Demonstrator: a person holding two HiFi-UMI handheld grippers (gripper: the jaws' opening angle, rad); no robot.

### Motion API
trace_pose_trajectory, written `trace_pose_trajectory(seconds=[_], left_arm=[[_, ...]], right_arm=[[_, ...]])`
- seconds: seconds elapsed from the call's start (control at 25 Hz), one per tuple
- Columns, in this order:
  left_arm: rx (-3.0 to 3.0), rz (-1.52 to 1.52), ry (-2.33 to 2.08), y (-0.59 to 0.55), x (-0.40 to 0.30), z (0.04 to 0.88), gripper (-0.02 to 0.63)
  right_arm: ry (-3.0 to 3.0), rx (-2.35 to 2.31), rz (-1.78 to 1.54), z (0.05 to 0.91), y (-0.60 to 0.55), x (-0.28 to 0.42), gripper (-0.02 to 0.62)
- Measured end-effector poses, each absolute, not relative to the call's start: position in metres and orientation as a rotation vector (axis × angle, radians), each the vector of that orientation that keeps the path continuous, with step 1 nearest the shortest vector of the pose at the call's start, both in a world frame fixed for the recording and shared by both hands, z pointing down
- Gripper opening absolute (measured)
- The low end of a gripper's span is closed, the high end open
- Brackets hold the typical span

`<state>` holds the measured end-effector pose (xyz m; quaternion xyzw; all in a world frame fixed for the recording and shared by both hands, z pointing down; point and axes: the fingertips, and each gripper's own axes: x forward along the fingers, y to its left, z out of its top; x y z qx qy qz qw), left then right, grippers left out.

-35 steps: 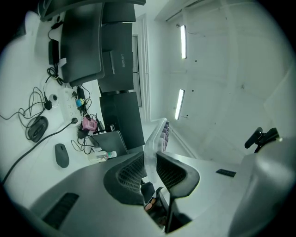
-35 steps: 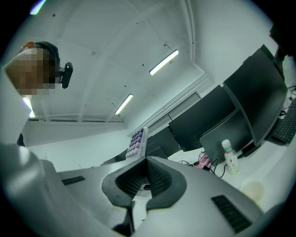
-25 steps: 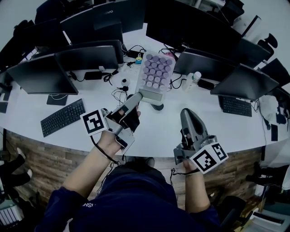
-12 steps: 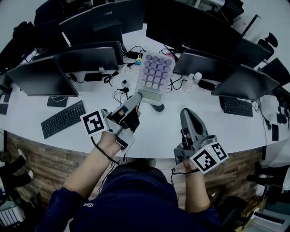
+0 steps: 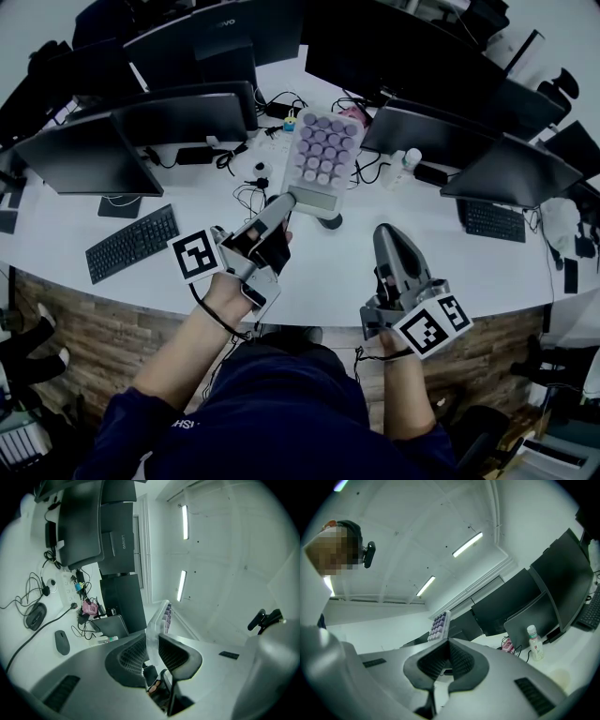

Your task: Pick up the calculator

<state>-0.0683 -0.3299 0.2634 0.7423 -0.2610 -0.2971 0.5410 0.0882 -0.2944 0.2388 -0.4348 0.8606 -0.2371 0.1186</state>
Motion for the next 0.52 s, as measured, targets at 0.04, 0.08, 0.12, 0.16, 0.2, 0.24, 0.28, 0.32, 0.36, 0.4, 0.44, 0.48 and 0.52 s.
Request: trace_pose_trajectory(seconds=[0.04,0.08,0.12,0.16,0.2,0.24,0.28,0.32,0.36,0.4,0.44,0.48,0.52], left_arm=[[1.762,-0.706,-0.621,-0.3300,-0.0683,0.2636,0.101],[1.760,-0.707,-0.622,-0.3300,-0.0682,0.2637,0.101],[1.758,-0.708,-0.623,-0.3300,-0.0681,0.2638,0.101],[1.757,-0.708,-0.625,-0.3300,-0.0682,0.2642,0.101],[1.756,-0.707,-0.626,-0.3301,-0.0683,0.2647,0.101],[1.755,-0.707,-0.628,-0.3303,-0.0685,0.2655,0.101],[1.754,-0.707,-0.629,-0.3305,-0.0686,0.2662,0.101],[1.753,-0.706,-0.630,-0.3307,-0.0685,0.2665,0.101],[1.753,-0.706,-0.631,-0.3308,-0.0683,0.2665,0.101],[1.753,-0.706,-0.631,-0.3309,-0.0681,0.2662,0.101],[1.752,-0.706,-0.631,-0.3308,-0.0678,0.2658,0.101],[1.752,-0.705,-0.631,-0.3307,-0.0676,0.2654,0.101],[1.752,-0.705,-0.631,-0.3306,-0.0674,0.2650,0.101]], right_arm=[[2.518,-1.271,-0.695,0.2391,-0.2947,0.0880,0.003],[2.518,-1.270,-0.697,0.2393,-0.2949,0.0879,0.003],[2.519,-1.269,-0.698,0.2393,-0.2951,0.0879,0.003],[2.520,-1.268,-0.700,0.2396,-0.2953,0.0878,0.003],[2.520,-1.267,-0.701,0.2401,-0.2957,0.0876,0.003],[2.521,-1.265,-0.702,0.2408,-0.2961,0.0874,0.003],[2.521,-1.264,-0.704,0.2414,-0.2967,0.0871,0.003],[2.522,-1.263,-0.705,0.2418,-0.2972,0.0870,0.003],[2.522,-1.262,-0.707,0.2417,-0.2977,0.0869,0.003],[2.522,-1.261,-0.708,0.2415,-0.2980,0.0868,0.003],[2.523,-1.260,-0.710,0.2412,-0.2982,0.0867,0.003],[2.523,-1.258,-0.711,0.2409,-0.2983,0.0865,0.003],[2.523,-1.257,-0.712,0.2405,-0.2984,0.0864,0.003]])
